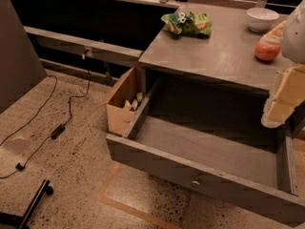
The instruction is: Place green rice chip bag into top drawer
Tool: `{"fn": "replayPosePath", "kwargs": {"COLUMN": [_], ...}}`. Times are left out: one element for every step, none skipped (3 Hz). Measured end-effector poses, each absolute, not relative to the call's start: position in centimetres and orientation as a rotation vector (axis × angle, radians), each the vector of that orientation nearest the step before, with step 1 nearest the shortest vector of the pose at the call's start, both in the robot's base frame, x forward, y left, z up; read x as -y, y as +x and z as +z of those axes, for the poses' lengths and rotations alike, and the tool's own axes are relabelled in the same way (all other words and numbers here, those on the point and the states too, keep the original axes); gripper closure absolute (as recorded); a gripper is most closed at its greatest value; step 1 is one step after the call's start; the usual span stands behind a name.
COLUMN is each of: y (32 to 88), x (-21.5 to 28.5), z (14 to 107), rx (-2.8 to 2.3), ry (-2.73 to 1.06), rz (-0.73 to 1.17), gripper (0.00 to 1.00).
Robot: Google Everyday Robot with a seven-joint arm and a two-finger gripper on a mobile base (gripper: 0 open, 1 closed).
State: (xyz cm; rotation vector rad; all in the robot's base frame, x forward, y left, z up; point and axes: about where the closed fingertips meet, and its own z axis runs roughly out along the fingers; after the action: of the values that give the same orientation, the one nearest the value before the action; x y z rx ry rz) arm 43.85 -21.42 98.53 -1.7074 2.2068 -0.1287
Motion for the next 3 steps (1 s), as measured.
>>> {"fn": "replayPosePath", "kwargs": {"y": [43.8, 44.7, 48.9], "x": [21.4, 21.6, 22.8], "z": [98.5, 98.6, 98.3], "rx": [-2.207, -2.202, -2.122], "ry": [-1.707, -1.627, -1.452], "rz": [-0.129, -0.128, -0.053], "gripper": [0.00, 0.00, 0.00]}}
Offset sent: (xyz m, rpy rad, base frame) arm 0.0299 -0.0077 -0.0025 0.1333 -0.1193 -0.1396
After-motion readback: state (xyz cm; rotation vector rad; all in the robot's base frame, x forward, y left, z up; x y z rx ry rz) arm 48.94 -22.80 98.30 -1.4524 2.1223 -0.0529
